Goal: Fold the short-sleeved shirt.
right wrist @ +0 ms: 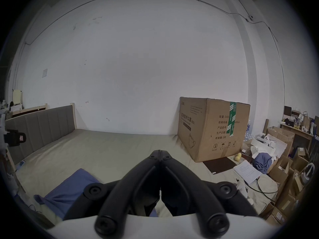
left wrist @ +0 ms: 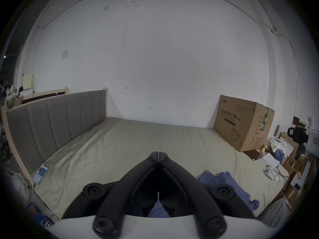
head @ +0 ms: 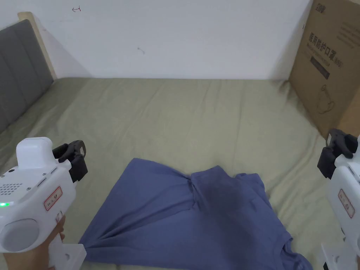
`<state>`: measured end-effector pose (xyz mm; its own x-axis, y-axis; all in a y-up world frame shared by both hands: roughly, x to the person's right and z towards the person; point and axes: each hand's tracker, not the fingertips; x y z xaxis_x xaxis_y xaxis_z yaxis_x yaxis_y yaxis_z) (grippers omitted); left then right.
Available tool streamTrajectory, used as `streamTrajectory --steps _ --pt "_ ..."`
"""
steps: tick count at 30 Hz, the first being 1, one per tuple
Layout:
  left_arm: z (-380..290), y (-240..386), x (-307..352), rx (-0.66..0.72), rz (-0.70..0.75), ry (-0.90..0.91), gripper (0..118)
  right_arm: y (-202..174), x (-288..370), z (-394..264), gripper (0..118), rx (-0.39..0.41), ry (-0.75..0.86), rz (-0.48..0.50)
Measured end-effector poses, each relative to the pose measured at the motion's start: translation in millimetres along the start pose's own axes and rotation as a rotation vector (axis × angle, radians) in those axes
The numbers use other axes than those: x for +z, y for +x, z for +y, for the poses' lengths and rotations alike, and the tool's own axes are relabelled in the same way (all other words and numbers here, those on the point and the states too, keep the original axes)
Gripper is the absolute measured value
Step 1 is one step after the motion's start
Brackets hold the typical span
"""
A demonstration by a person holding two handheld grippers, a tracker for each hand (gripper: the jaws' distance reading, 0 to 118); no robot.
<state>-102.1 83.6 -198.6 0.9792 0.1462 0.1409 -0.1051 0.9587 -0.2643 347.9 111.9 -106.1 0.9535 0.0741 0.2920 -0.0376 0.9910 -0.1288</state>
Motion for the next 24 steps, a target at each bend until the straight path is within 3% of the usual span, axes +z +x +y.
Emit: streamTrajectory --steps 10,11,12,14,15,24 --pt "-31.1 -40.2 -21.8 0.039 0.078 -0.216 0 1.6 -11.7 -9.1 0 -0.008 -0.04 0.021" --pt "-36.9 -45.9 -25.2 0.042 0.089 -0.247 9 1.6 -12.3 -10.3 0 -0.008 -0.045 0.024" --pt "-45.4 -53.1 -28.9 0.054 0.105 -0.274 28 1.7 -13.7 -11.7 0 -0.011 -0.051 0.027" --pt "-60.3 -62.8 -35.0 0.1 0.129 -0.36 90 1.6 -16.2 -14.8 0 -0.016 -0.064 0.029" --pt "-70.2 -68.5 -40.4 0.125 0.155 -0.413 102 2.4 -17.5 -17.3 0 -0.017 -0.07 0.031" --pt "-149.7 -100.1 -59.0 0.082 0.258 -0.679 104 -0.5 -27.0 -37.3 0 -0.007 -0.14 0.042"
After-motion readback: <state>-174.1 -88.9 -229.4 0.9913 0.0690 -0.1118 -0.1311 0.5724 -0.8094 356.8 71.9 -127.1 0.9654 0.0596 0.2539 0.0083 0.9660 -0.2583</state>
